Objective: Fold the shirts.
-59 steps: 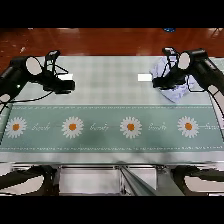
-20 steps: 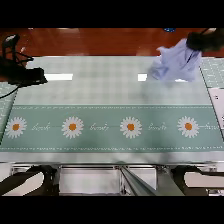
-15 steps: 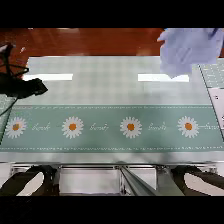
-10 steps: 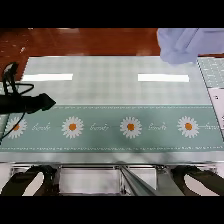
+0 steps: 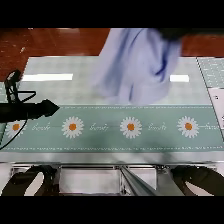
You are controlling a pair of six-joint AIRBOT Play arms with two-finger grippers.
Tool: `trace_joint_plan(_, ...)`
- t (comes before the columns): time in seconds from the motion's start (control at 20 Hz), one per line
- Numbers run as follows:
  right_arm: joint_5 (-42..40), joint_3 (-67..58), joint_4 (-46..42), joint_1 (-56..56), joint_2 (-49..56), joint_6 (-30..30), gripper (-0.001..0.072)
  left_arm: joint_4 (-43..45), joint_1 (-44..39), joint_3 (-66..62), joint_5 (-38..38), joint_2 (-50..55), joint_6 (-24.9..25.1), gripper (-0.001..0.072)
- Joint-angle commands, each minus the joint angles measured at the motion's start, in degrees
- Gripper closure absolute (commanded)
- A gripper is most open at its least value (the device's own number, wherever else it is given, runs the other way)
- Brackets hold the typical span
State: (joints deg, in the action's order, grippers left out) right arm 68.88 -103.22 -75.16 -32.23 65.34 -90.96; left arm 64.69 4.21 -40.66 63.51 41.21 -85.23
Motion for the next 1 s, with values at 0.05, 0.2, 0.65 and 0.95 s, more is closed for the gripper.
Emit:
trace_joint_plan(0.05, -5.7, 18.0, -0.4, -6.1, 3.6, -3.8, 0.0683, -0.2, 0.0, 0.2, 0.1, -0.2, 0.2, 0.02)
trace_joint_plan(0.2, -10.3, 30.7, -6.4, -6.0, 8.7, -9.1, 0.0683, -0.2, 0.0, 0.2, 0.1, -0.1, 0.2, 0.02)
trace_joint_plan(0.65, 4.2, 26.4, -18.4, 6.9, 8.0, -8.0, 0.0302, 3.3, 4.6, -2.2, -2.0, 0.9, 4.4, 0.02)
trace_joint_plan(0.95, -1.1, 48.0, -16.2, 37.4, -19.2, -9.5, 0.0306, -5.6, 10.6, 8.0, 1.1, 2.9, 2.5, 0.02)
